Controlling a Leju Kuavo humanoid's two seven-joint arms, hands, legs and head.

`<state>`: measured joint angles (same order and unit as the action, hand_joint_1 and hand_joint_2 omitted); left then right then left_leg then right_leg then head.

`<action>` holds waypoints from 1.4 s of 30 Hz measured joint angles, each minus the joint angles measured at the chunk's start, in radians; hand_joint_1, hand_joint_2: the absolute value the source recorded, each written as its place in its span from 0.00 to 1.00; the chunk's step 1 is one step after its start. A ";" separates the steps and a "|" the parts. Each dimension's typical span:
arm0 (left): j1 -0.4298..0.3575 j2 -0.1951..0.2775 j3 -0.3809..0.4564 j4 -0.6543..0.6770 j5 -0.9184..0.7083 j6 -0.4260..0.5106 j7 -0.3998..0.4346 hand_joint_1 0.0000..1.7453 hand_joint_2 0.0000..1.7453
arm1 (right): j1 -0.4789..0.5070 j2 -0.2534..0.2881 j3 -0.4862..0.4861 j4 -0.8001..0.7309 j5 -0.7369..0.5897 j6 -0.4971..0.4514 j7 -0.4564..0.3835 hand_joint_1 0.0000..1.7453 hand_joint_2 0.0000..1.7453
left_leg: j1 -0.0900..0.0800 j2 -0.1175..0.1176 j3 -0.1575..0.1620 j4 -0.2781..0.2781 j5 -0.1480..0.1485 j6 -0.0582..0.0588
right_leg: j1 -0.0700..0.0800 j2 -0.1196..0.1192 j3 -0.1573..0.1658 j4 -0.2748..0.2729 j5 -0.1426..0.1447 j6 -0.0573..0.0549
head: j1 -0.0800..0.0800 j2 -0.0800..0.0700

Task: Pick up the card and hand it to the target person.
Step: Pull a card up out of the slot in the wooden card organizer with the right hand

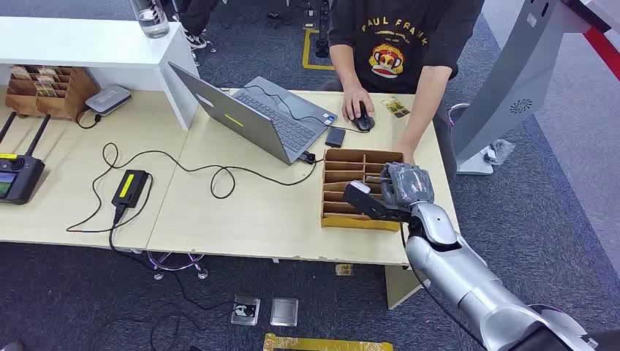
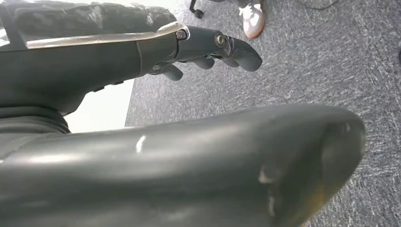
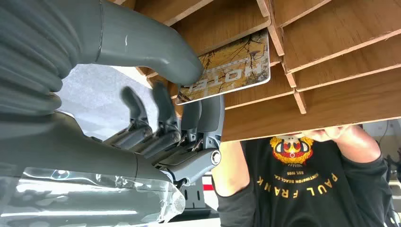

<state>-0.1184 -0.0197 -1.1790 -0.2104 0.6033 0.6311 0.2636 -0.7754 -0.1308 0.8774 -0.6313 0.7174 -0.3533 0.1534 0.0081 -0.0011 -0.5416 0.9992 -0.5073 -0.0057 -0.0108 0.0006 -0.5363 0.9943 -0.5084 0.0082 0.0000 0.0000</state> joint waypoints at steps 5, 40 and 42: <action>0.000 0.000 -0.001 0.000 0.001 -0.001 0.000 0.00 0.00 | -0.001 0.002 0.000 0.002 0.000 -0.007 -0.002 1.00 1.00 | 0.000 0.000 0.000 0.000 0.000 0.000 | 0.000 0.000 0.000 0.000 0.000 0.000 | 0.000 0.000; -0.002 0.001 -0.026 0.001 0.002 0.002 -0.015 0.00 0.00 | 0.046 -0.095 -0.066 -0.472 0.107 -0.042 0.090 0.99 1.00 | 0.000 0.000 -0.001 0.001 0.000 0.000 | 0.000 0.000 -0.001 0.001 0.000 0.000 | 0.000 0.000; -0.003 0.002 -0.035 0.001 -0.005 -0.002 -0.017 0.00 0.00 | 0.009 -0.059 -0.061 -0.390 0.101 -0.036 0.067 0.99 1.00 | 0.000 0.001 0.000 0.000 0.000 0.000 | 0.000 0.001 -0.001 0.001 0.000 0.000 | 0.000 0.000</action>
<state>-0.1213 -0.0178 -1.2136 -0.2093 0.5986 0.6296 0.2470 -0.7664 -0.1902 0.8169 -1.0218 0.8187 -0.3897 0.2205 0.0079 -0.0001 -0.5419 0.9996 -0.5071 -0.0059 -0.0111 0.0017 -0.5375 0.9949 -0.5081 0.0080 0.0000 0.0000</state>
